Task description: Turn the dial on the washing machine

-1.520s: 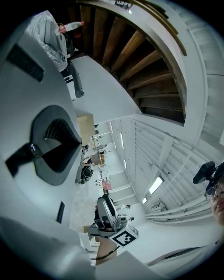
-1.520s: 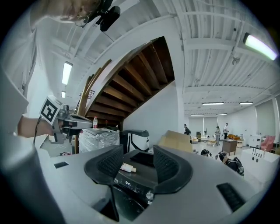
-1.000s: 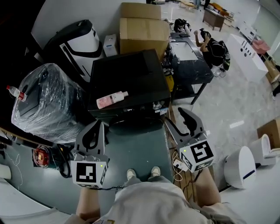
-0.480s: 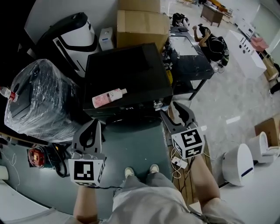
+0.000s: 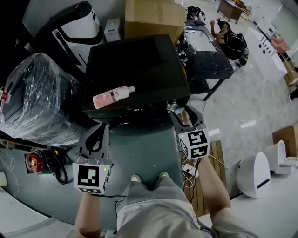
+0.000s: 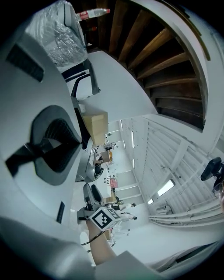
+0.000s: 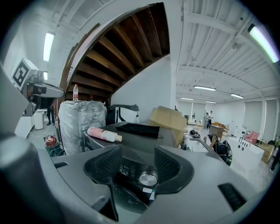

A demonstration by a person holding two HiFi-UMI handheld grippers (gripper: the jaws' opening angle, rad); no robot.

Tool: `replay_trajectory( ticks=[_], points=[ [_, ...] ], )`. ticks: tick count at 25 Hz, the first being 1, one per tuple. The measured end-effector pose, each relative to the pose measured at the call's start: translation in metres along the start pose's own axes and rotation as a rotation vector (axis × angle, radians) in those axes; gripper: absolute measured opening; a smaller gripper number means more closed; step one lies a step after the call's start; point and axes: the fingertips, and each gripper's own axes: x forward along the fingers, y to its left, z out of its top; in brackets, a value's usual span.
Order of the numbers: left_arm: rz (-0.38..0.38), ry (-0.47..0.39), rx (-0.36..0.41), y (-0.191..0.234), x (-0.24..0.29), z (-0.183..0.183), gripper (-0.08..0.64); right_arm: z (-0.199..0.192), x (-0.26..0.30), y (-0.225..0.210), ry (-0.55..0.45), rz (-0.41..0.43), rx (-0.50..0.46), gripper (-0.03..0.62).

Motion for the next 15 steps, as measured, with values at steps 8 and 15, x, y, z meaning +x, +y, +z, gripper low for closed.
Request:
replay_trajectory(
  ticks=[8, 15],
  points=[
    [-0.019, 0.042, -0.02, -0.003, 0.025, -0.047, 0.018, -0.058, 0.041, -0.008, 0.056, -0.019, -0.019, 0.242],
    [-0.038, 0.071, -0.057, -0.008, 0.046, -0.083, 0.018, -0.1, 0.076, -0.01, 0.129, -0.016, -0.086, 0.273]
  ],
)
